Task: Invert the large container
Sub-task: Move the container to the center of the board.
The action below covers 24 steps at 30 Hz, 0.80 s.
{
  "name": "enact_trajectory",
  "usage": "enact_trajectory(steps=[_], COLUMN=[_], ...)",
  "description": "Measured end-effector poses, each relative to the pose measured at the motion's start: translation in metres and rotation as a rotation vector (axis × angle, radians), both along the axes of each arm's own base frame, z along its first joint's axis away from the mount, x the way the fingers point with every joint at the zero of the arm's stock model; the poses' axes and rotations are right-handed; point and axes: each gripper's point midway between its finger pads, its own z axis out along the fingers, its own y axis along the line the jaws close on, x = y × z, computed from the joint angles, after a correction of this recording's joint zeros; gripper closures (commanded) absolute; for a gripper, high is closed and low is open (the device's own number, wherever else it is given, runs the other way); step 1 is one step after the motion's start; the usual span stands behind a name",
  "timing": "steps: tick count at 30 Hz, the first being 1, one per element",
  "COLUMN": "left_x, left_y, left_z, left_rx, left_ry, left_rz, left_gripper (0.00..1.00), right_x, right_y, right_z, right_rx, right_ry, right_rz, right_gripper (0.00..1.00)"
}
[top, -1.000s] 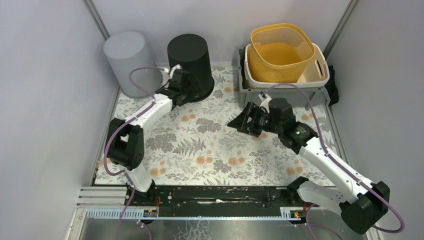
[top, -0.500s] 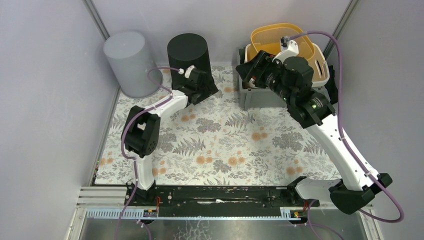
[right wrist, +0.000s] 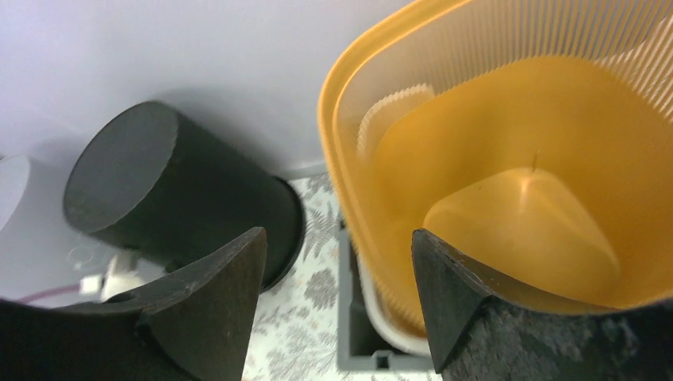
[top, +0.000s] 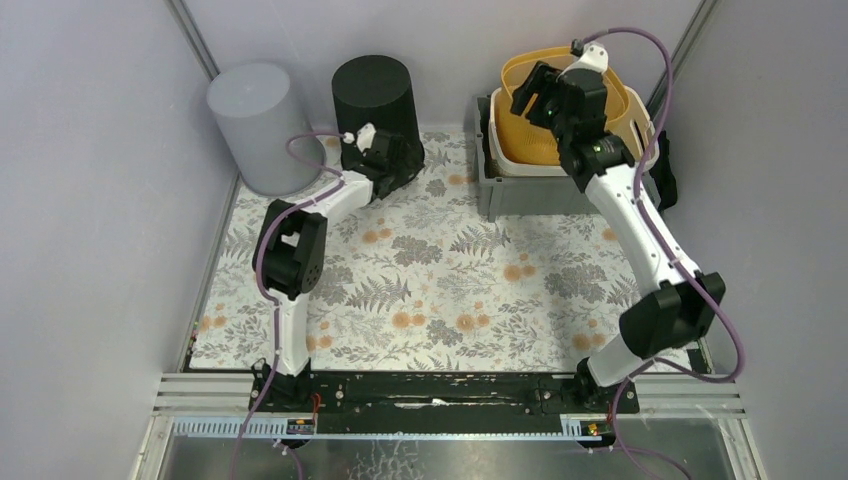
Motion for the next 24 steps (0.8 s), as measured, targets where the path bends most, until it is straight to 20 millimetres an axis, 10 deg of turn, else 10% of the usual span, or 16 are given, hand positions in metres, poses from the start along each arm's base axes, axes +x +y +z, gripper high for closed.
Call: enact_trajectory(steps=[13, 24], left_x=[-0.007, -0.053], left_y=[0.065, 0.082], left_z=[-0.018, 0.021], left_rx=[0.027, 0.040], left_ry=[0.056, 0.033], left_rz=[0.128, 0.119], left_gripper=[0.00, 0.00], right_x=[0.065, 0.075], right_y=[0.008, 0.021], right_z=[0.007, -0.073], right_rx=[-0.197, -0.300], right_ry=[0.006, 0.248], right_rz=[0.193, 0.333], right_gripper=[0.29, 0.34])
